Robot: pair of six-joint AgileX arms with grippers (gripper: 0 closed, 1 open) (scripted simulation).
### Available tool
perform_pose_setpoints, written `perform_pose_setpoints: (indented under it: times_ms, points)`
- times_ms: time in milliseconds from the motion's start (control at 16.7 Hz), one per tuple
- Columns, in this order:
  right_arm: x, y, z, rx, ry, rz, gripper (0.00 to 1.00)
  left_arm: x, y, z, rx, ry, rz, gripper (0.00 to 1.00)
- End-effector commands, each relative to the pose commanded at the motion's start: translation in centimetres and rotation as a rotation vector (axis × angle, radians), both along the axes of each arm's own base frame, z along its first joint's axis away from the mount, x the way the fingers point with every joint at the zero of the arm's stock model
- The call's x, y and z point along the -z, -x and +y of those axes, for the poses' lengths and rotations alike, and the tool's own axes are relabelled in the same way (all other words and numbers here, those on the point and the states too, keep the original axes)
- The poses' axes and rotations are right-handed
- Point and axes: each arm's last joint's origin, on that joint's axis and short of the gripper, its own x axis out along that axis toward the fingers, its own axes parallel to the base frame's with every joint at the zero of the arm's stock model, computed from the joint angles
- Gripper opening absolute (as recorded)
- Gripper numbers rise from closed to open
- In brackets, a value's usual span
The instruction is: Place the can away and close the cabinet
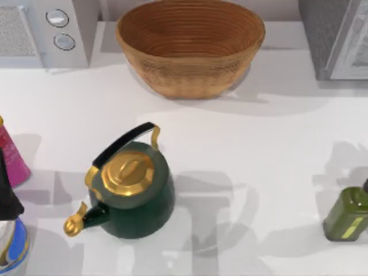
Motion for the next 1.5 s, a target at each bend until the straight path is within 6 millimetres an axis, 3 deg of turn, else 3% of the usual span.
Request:
perform_pose_setpoints:
  times_ms: [180,420,840,1020,1200,1500]
  points:
    - [4.2,2.0,-1.5,0.040,0.060,-0.104,0.00,0.0,0.0,0.0,0.000,0.000,0.000,1.00]
    - [8.2,2.6,-2.3,0.078,0.127,-0.155,0.00,0.0,0.0,0.0,0.000,0.000,0.000,1.00]
    - [8.9,2.5,-2.4,0.083,0.138,-0.153,0.00,0.0,0.0,0.0,0.000,0.000,0.000,1.00]
    - [7.9,2.4,-2.4,0.086,0.142,-0.113,0.00,0.0,0.0,0.0,0.000,0.000,0.000,1.00]
    - [5.4,2.0,-2.4,0.103,0.145,-0.040,0.00,0.0,0.0,0.0,0.000,0.000,0.000,1.00]
    - [-2.4,-0.4,-2.5,0.158,0.135,0.018,0.00,0.0,0.0,0.0,0.000,0.000,0.000,1.00]
